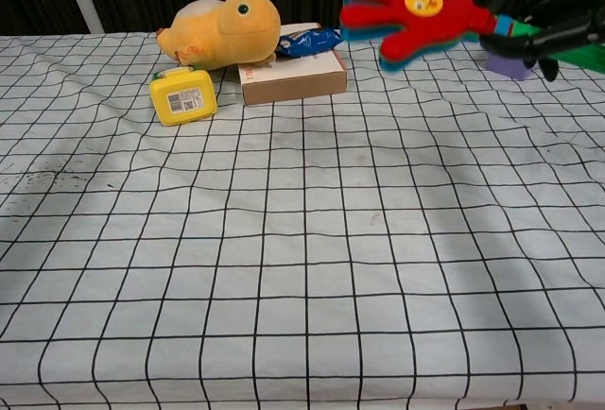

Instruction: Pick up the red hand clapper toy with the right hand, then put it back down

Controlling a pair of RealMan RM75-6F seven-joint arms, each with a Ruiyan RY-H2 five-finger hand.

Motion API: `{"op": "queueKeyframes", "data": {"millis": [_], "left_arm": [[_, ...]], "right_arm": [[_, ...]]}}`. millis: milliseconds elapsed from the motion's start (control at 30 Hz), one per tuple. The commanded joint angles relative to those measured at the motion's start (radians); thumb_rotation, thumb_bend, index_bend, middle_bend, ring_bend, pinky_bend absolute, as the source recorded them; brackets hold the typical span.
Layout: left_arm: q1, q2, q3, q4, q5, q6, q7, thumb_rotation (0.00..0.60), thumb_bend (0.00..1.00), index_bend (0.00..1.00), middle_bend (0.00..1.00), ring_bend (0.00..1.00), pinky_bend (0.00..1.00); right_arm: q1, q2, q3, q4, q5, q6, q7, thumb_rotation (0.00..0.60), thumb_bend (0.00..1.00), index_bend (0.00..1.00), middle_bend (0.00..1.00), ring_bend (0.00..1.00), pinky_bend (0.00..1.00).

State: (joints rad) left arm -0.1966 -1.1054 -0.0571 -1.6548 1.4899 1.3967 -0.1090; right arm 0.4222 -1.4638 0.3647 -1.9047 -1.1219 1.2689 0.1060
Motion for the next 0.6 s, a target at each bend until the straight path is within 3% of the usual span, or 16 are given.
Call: {"op": "queueKeyframes", "data": {"millis": [33,200,267,400,600], "left_arm": [[0.0,-0.002,0.001,0.002,0.002,-0.001,0.003,0.6,0.0,0.0,0.0,0.0,0.02],[-0.001,-0.004,0.002,0.004,0.004,-0.001,0.006,0.6,0.0,0.0,0.0,0.0,0.02],[-0.001,-0.004,0.001,0.004,0.003,-0.001,0.006,0.6,0.0,0.0,0.0,0.0,0.02],[-0.001,-0.003,0.0,0.004,-0.002,-0.003,0.004,0.6,0.0,0.0,0.0,0.0,0.02],[-0.003,-0.003,0.0,0.004,-0.002,-0.006,0.004,0.6,0.0,0.0,0.0,0.0,0.02]], "right_arm": [[-0.048,0.028,0.061,-0.081,-0.079,-0.003,0.312,0.6,0.99,0.88,0.73,0.64,0.7],[-0.015,0.12,-0.012,-0.025,-0.018,-0.117,0.116,0.6,0.99,0.88,0.73,0.64,0.7],[0.009,0.136,-0.057,0.031,0.003,-0.124,-0.073,0.6,0.99,0.88,0.73,0.65,0.7],[0.049,0.114,-0.128,0.114,0.056,-0.052,-0.486,0.6,0.99,0.88,0.73,0.65,0.7],[0.067,0.076,-0.149,0.137,0.082,0.045,-0.717,0.6,0.99,0.88,0.73,0.65,0.7]]}}
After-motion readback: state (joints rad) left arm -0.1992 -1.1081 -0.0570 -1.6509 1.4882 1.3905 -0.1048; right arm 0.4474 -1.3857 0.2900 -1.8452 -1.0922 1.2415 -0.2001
